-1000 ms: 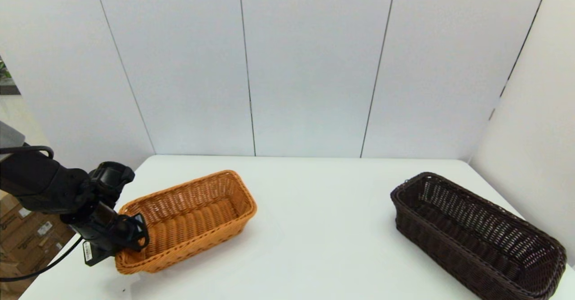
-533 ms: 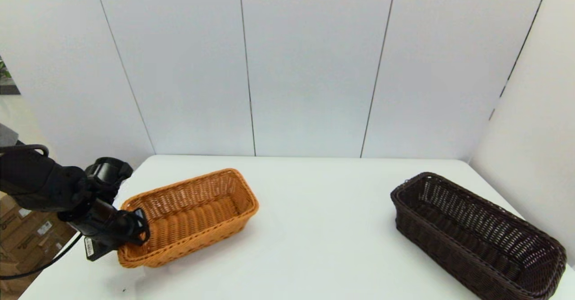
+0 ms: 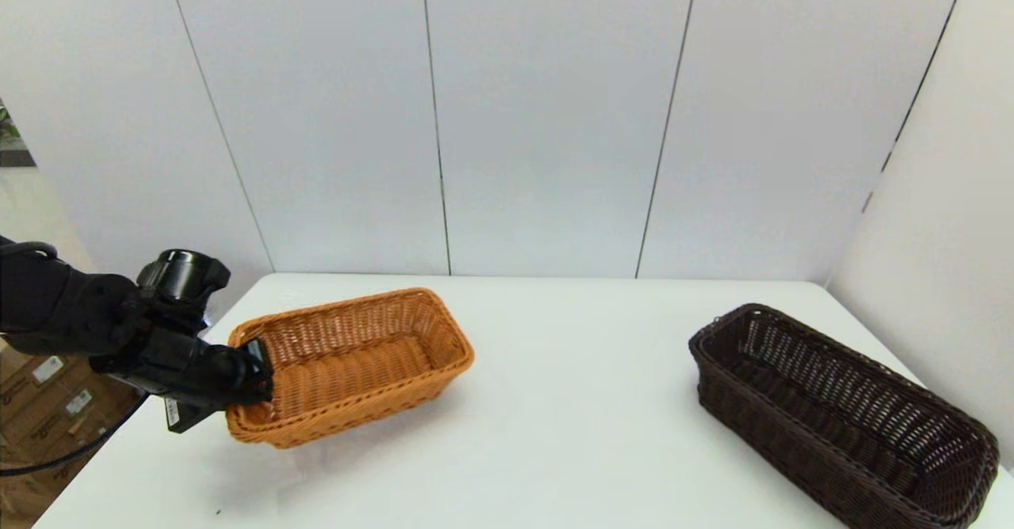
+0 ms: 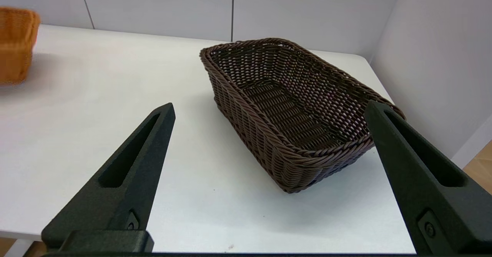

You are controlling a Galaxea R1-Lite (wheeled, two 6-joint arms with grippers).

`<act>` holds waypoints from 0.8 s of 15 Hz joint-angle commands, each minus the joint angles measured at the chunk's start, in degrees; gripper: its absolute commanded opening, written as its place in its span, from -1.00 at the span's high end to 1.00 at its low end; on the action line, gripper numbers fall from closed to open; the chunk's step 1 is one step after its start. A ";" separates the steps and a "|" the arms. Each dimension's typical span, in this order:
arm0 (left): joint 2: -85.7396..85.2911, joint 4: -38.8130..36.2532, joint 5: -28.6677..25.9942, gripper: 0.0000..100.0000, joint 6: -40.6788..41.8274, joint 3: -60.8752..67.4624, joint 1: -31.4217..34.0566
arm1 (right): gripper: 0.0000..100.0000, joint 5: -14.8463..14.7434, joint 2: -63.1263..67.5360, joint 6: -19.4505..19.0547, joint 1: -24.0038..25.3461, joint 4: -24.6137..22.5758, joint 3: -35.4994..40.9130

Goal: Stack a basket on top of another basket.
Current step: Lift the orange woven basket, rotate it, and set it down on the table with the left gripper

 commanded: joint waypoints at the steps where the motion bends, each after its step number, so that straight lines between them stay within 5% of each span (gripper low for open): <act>1: -2.34 0.06 -2.22 1.00 -0.10 -0.12 -3.08 | -1.00 0.02 -0.04 -0.04 0.01 0.00 0.00; 12: -2.69 -3.46 -2.57 1.00 5.17 -2.67 -19.43 | -1.00 0.02 -0.04 -0.04 0.01 0.00 0.00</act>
